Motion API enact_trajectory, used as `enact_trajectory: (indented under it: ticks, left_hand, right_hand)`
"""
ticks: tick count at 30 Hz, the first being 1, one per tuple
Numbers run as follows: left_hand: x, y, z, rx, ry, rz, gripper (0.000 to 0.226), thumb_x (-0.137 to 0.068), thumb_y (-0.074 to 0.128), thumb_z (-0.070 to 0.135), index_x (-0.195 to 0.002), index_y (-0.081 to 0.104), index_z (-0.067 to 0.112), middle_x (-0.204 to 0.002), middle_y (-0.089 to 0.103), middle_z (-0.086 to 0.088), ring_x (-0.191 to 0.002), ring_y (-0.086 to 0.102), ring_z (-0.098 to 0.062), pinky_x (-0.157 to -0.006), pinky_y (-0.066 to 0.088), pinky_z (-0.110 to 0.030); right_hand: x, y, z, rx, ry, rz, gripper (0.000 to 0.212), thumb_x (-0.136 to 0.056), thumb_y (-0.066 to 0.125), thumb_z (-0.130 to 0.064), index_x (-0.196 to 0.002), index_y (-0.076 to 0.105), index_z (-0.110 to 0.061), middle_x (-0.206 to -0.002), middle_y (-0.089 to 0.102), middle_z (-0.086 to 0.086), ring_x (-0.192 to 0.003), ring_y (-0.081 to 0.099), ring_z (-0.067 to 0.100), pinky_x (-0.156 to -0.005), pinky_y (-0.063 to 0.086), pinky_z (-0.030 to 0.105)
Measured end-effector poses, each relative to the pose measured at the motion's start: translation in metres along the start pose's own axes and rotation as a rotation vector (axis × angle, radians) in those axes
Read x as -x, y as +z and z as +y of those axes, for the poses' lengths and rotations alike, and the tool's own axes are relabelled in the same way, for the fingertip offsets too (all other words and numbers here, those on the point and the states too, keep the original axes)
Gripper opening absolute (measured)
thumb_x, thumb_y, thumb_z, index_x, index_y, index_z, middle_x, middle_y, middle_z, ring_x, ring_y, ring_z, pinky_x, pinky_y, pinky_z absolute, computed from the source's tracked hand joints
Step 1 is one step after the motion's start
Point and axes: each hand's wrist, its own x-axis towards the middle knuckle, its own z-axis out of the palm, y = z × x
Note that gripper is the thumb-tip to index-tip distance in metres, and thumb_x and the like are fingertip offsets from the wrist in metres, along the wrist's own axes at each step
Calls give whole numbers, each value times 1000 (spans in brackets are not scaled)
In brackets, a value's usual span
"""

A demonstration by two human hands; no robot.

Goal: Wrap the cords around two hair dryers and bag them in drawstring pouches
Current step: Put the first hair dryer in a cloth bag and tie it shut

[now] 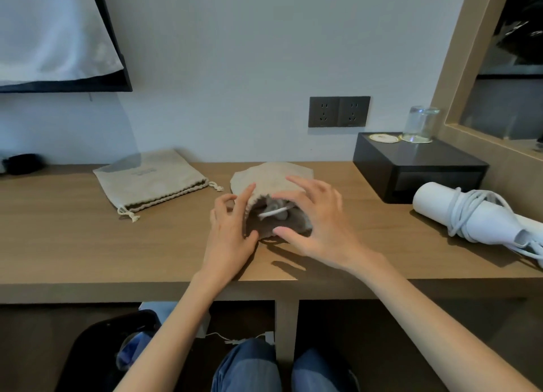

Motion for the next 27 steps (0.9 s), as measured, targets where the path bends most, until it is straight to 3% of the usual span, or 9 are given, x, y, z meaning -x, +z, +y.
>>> enact_trajectory:
  ticks: [2, 4, 8, 12, 16, 21, 24, 27]
  left_hand:
    - [2, -3, -3, 54, -4, -6, 83, -81, 60, 3, -145, 25, 41, -133, 28, -2, -97, 50, -16, -72, 41, -16]
    - [1, -4, -4, 37, 19, -28, 79, -81, 58, 0, -144, 28, 37, -132, 30, -2, -82, 48, -10, -62, 37, -9]
    - [3, -2, -9, 81, 33, -75, 72, -81, 57, -4, -137, 38, 38, -130, 30, 0, -80, 47, -10, -72, 42, -16]
    - [3, -3, -15, 145, 36, -81, 68, -81, 55, -4, -137, 45, 33, -113, 43, 5, -76, 47, -7, -67, 40, -14]
    - [2, -5, -16, 222, 17, -108, 63, -79, 56, -4, -135, 50, 26, -100, 45, 13, -87, 46, 9, -70, 38, -4]
    - [0, -6, -19, 304, -6, -144, 61, -78, 56, -5, -130, 54, 26, -102, 47, 12, -81, 47, 6, -67, 39, -6]
    - [0, -6, -22, 290, -32, -116, 62, -80, 57, -2, -131, 52, 32, -104, 48, 6, -75, 48, -3, -65, 41, -10]
    - [-1, -6, -22, 279, -77, -85, 63, -82, 57, -1, -134, 49, 33, -101, 46, 6, -70, 47, -4, -66, 40, -9]
  right_hand:
    - [-9, 5, -5, 84, -22, -74, 45, -90, 50, -53, -133, 41, -44, -147, 38, -9, -136, 29, 18, -112, 17, 42]
    - [-20, 9, -8, 150, -31, -58, 40, -93, 50, -49, -132, 47, -40, -136, 52, -10, -125, 46, 15, -104, 31, 39]
    - [-35, 15, -7, 211, -69, -89, 23, -86, 67, -31, -108, 62, -27, -117, 60, -7, -106, 51, 15, -79, 46, 28]
    - [-40, 18, -6, 198, -81, -95, 16, -79, 75, -22, -89, 63, -21, -106, 59, -4, -92, 53, 14, -53, 26, 13]
    - [-46, 28, 2, 252, -84, -72, 19, -74, 78, -11, -82, 62, -17, -98, 58, 1, -76, 53, 13, -48, 22, 12]
    - [-41, 44, 11, 304, -49, 56, 19, -75, 72, -4, -81, 56, -12, -88, 53, 5, -68, 52, 19, -42, 20, 14]
    - [-40, 38, 16, 244, -67, -97, 27, -76, 75, -23, -94, 55, -18, -104, 49, 0, -88, 54, 18, -49, 39, 21]
    - [-41, 16, 14, 24, 15, -433, 52, -74, 64, -65, -118, 57, -38, -125, 40, -13, -111, 38, 4, -79, 44, 22]
